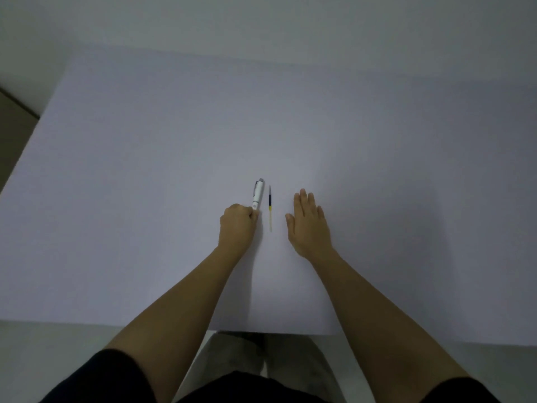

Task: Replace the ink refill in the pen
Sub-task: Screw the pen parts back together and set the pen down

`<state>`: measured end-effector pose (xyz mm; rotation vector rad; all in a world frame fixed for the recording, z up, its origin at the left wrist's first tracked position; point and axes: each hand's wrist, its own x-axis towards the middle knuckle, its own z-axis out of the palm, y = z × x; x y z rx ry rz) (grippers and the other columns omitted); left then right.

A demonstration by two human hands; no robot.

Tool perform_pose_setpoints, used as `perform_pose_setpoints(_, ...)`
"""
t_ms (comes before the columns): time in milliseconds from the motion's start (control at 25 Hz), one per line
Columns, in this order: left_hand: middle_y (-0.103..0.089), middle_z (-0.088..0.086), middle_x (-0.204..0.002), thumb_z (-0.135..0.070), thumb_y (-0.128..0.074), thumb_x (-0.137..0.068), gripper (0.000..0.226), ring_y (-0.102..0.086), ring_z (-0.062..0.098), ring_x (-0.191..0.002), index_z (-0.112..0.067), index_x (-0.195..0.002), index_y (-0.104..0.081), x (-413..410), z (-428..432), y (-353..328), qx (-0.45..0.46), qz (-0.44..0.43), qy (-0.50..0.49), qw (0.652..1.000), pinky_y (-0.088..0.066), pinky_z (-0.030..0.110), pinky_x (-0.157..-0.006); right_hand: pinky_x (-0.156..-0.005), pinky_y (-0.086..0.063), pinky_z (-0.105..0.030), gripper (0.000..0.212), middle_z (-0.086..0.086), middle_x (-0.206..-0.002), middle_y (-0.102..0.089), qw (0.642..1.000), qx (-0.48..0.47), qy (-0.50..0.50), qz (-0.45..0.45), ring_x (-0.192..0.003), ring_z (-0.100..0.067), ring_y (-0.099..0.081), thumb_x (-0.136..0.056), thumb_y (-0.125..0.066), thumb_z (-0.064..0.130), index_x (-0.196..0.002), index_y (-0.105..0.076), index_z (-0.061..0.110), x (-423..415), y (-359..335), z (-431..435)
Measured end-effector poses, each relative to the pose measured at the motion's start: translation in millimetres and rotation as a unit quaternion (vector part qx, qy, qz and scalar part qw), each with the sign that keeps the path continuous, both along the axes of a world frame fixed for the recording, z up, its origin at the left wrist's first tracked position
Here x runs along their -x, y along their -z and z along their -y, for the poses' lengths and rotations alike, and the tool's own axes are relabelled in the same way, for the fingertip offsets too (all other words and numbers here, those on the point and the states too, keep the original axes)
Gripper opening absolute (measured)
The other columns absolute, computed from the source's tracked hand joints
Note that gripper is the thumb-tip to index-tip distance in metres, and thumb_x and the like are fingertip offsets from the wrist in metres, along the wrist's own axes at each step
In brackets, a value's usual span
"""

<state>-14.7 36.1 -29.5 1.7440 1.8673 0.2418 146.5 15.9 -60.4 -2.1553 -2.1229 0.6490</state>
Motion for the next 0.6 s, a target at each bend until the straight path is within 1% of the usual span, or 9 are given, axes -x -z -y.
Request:
perform_pose_setpoints(40,-0.045,0.011,-0.06,-0.02,-0.045,-0.095,0.037,-0.053,0.035,-0.065,0.009,-0.078,-0.063,-3,1,2,0.0,0.002,-0.001,1.0,-0.037,0.037,-0.057,-0.118,-0.006,-0.041,0.056,-0.012,-0.159,-0.003,1.0,0.007,0.002,0.002,-0.146,-0.025,-0.001,-0.1,-0.025,0.03,-0.146,-0.007,0.006,1,5,3)
perform_pose_setpoints(80,-0.052,0.017,-0.068,-0.019,-0.045,-0.095,0.036,-0.056,0.038,-0.072,0.009,-0.081,-0.063,-5,2,5,-0.006,0.001,0.0,1.0,-0.039,0.039,-0.06,-0.118,-0.006,-0.042,0.057,-0.011,-0.159,-0.001,1.0,0.01,0.004,0.004,-0.146,-0.025,0.0,-0.099,-0.025,0.031,-0.146,-0.005,0.006,2,9,6)
perform_pose_setpoints(120,-0.056,0.022,-0.076,-0.019,-0.044,-0.096,0.035,-0.056,0.038,-0.076,0.009,-0.085,-0.062,-7,3,8,-0.013,-0.004,0.001,1.0,-0.037,0.04,-0.061,-0.118,-0.005,-0.042,0.058,-0.011,-0.159,0.0,1.0,0.011,0.007,0.006,-0.146,-0.025,0.001,-0.099,-0.026,0.032,-0.146,-0.004,0.007,3,12,7)
perform_pose_setpoints(200,-0.059,0.025,-0.086,-0.019,-0.042,-0.097,0.033,-0.054,0.034,-0.076,0.007,-0.091,-0.061,-11,5,13,-0.03,-0.017,0.0,0.999,-0.032,0.034,-0.059,-0.118,-0.004,-0.042,0.058,-0.011,-0.159,0.002,1.0,0.011,0.008,0.01,-0.146,-0.025,0.002,-0.099,-0.025,0.032,-0.146,-0.002,0.007,4,16,8)
perform_pose_setpoints(280,-0.059,0.024,-0.087,-0.02,-0.042,-0.097,0.031,-0.047,0.028,-0.069,0.006,-0.094,-0.059,-12,6,17,-0.042,-0.019,-0.005,0.999,-0.03,0.032,-0.059,-0.118,-0.004,-0.042,0.058,-0.01,-0.159,0.002,1.0,0.004,0.006,0.015,-0.146,-0.024,0.002,-0.099,-0.025,0.032,-0.146,-0.002,0.007,4,18,9)
perform_pose_setpoints(360,-0.059,0.023,-0.087,-0.021,-0.043,-0.097,0.031,-0.042,0.023,-0.067,0.006,-0.097,-0.059,-12,6,19,-0.051,-0.015,-0.01,0.999,-0.032,0.031,-0.058,-0.118,-0.003,-0.041,0.058,-0.01,-0.159,0.001,1.0,-0.002,0.009,0.014,-0.146,-0.024,0.002,-0.099,-0.025,0.032,-0.146,-0.002,0.007,4,20,9)
perform_pose_setpoints(520,-0.058,0.021,-0.088,-0.023,-0.043,-0.097,0.031,-0.048,0.025,-0.069,0.004,-0.099,-0.058,-12,8,19,-0.053,-0.002,-0.013,0.999,-0.039,0.033,-0.06,-0.118,-0.002,-0.04,0.058,-0.009,-0.159,0.002,1.0,-0.002,0.008,0.019,-0.146,-0.023,0.003,-0.099,-0.024,0.032,-0.146,-0.001,0.008,4,20,10)
perform_pose_setpoints(600,-0.058,0.021,-0.088,-0.024,-0.042,-0.097,0.031,-0.051,0.028,-0.071,0.003,-0.098,-0.057,-13,10,19,-0.048,-0.007,-0.005,0.999,-0.04,0.034,-0.061,-0.118,-0.001,-0.04,0.058,-0.009,-0.159,0.003,1.0,0.0,0.009,0.014,-0.146,-0.023,0.004,-0.099,-0.024,0.032,-0.146,0.0,0.008,3,19,10)
